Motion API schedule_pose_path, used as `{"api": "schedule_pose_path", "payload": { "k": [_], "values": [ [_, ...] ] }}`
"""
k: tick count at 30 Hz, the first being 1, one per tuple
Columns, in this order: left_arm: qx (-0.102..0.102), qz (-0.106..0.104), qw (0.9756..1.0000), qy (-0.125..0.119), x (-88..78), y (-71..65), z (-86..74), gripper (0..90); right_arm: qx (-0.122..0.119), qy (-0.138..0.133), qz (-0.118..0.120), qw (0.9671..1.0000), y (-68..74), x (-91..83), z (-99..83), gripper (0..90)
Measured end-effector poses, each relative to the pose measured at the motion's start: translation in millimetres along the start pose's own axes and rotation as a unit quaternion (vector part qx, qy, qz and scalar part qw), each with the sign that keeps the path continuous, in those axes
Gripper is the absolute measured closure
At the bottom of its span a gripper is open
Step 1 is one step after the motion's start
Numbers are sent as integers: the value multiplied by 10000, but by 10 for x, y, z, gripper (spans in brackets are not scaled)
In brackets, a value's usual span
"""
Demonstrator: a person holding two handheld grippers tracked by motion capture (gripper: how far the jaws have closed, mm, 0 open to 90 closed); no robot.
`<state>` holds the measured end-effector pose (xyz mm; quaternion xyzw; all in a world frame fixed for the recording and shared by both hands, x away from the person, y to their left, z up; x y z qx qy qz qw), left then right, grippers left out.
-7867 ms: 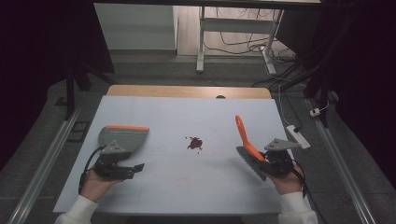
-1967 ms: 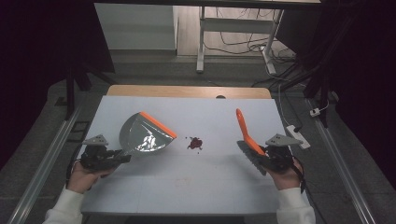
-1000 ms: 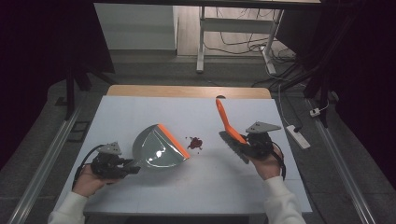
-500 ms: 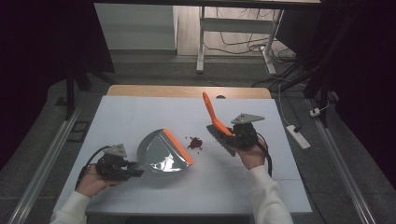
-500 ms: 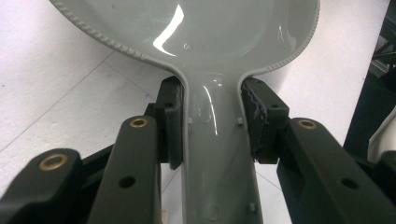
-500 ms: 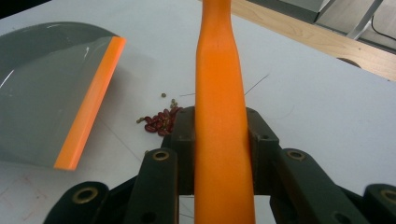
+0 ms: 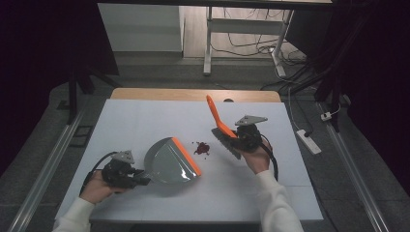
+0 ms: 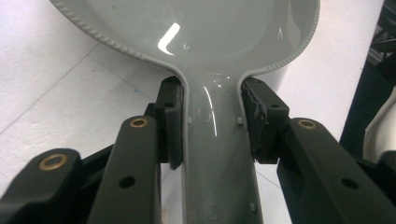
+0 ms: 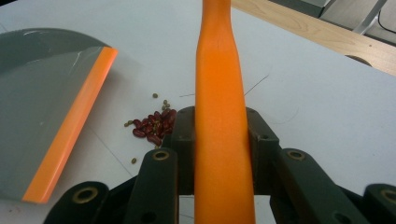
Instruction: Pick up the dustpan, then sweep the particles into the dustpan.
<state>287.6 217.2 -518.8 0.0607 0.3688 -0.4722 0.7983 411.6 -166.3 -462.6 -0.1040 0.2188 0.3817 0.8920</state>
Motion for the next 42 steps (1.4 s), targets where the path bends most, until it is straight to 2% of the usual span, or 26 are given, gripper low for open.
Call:
{"api": "schedule_pose_path", "payload": {
  "k": [13,16,19,32,42],
  "values": [
    [-31,-26,9997,231,118,5,5,619,-188,132,35,9997,46,181,21,702],
    [-27,-63,9997,232,122,-6,10,619,-220,168,61,9996,74,218,18,702],
    [-48,-58,9997,221,114,-2,18,619,-349,233,48,9991,110,255,17,701],
    [-128,-82,9996,236,115,13,23,619,-338,335,46,9989,111,347,-18,702],
    [-150,-141,9993,296,167,30,50,619,-294,388,-40,9988,105,427,-61,702]
  ]
}}
Point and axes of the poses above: each handheld gripper's, and its own axes: x roughly forward along the jaws, z roughly out of its top, y roughly to its left, the point moved 2 cm from there along x, roughly forward along the jaws, and after that the axes turned 10 degrees about -y, right-handed, at the moved point
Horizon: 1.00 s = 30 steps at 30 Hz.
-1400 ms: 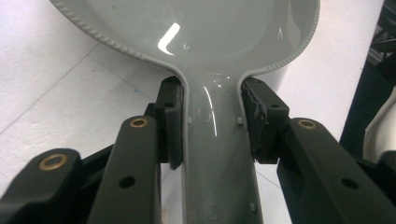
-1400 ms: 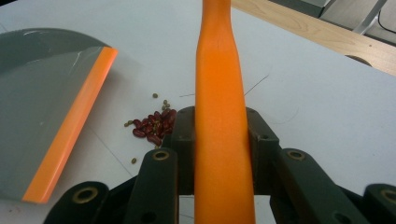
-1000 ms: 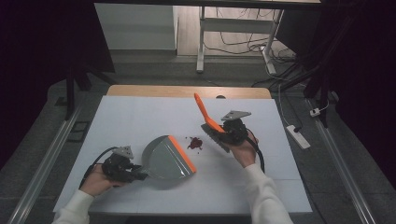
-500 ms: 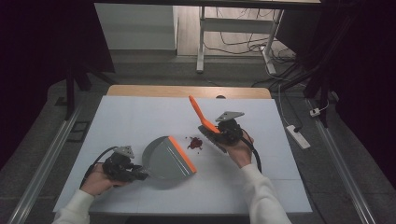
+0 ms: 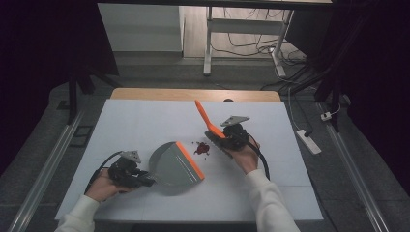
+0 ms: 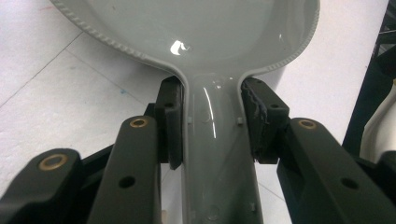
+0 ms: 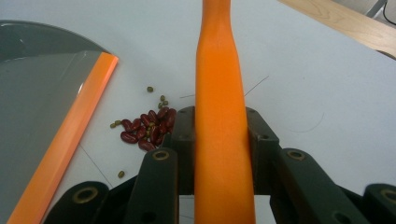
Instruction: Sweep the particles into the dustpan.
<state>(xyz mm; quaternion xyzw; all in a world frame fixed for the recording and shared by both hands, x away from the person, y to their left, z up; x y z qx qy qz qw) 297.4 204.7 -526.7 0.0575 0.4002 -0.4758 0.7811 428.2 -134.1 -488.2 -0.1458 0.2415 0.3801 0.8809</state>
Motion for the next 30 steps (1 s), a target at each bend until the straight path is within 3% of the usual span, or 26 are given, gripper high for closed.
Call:
{"api": "schedule_pose_path", "payload": {
  "k": [11,30],
  "values": [
    [-47,-46,10000,26,40,13,25,619,-28,159,124,9998,93,192,-30,701],
    [-83,-89,9999,31,55,33,34,619,-208,181,221,9994,200,225,-17,702]
  ]
}}
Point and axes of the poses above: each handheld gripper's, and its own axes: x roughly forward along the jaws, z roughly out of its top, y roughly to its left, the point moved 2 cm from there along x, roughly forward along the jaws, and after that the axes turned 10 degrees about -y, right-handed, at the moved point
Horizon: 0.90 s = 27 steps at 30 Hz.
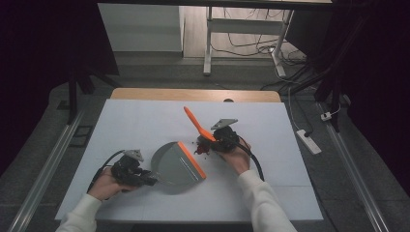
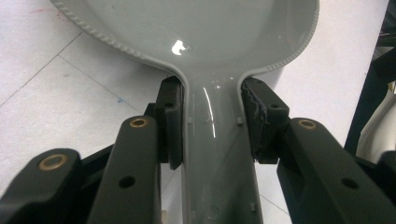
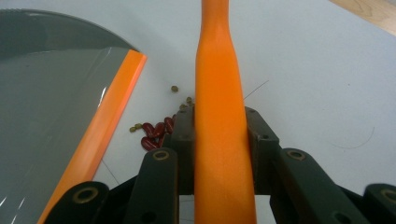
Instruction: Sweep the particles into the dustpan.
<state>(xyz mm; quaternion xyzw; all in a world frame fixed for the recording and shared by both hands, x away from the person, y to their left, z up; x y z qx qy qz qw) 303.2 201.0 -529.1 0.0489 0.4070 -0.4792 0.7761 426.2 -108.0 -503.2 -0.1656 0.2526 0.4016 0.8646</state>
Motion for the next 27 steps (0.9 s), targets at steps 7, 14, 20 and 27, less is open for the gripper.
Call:
{"api": "schedule_pose_path", "payload": {
  "k": [7,14,20,27],
  "values": [
    [-4,-2,10000,-3,1,1,0,619,-55,-3,4,10000,43,10,6,702],
    [-29,-8,10000,-11,3,8,0,619,-85,-9,4,10000,51,15,9,701],
    [-35,-18,10000,-9,5,8,0,619,-138,-4,21,9999,88,24,16,701],
    [-28,-14,10000,-7,5,8,1,619,-221,-8,47,9997,132,41,29,701]
  ]
}}
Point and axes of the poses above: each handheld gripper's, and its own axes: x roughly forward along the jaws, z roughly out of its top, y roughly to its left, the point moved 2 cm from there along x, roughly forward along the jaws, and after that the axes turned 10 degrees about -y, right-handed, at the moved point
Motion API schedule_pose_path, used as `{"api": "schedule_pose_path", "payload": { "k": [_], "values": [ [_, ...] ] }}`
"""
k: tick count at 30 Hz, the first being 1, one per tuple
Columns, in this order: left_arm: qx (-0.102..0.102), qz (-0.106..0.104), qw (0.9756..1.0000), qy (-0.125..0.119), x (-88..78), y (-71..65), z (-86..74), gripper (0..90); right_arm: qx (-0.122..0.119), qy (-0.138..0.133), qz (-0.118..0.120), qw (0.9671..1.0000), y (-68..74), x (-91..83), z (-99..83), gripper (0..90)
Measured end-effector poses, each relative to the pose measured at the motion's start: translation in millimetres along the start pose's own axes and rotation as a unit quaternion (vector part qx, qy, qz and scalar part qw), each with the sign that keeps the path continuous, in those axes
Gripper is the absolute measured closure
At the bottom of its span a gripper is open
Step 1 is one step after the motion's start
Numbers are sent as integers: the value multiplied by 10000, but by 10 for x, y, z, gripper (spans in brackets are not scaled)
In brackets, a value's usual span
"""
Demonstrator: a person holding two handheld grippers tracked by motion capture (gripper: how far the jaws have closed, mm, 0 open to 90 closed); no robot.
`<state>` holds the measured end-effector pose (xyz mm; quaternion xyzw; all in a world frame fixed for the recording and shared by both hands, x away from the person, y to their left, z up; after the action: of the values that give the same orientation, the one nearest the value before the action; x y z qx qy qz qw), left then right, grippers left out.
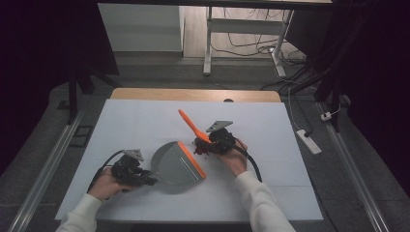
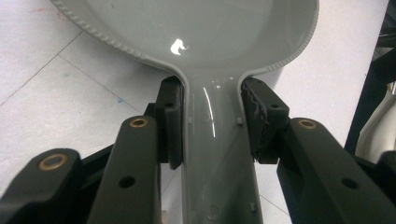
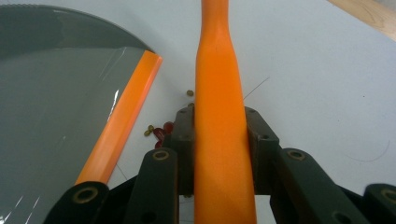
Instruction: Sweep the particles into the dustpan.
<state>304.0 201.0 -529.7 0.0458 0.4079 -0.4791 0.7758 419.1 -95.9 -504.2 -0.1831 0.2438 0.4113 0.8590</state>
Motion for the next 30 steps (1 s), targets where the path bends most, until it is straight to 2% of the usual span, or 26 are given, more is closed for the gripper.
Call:
{"api": "schedule_pose_path", "payload": {
  "k": [30],
  "values": [
    [9,-8,10000,28,7,-1,1,619,-310,-15,201,9993,184,49,45,701]
  ]
}}
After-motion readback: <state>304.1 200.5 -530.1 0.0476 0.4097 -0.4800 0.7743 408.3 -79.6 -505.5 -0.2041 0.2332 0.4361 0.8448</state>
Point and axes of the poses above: each handheld gripper's, and its own axes: x roughly forward along the jaws, z roughly out of its top, y roughly to its left, the point moved 2 cm from there along x, roughly forward along the jaws, and after that the axes turned 10 degrees about -y, right-handed, at the moved point
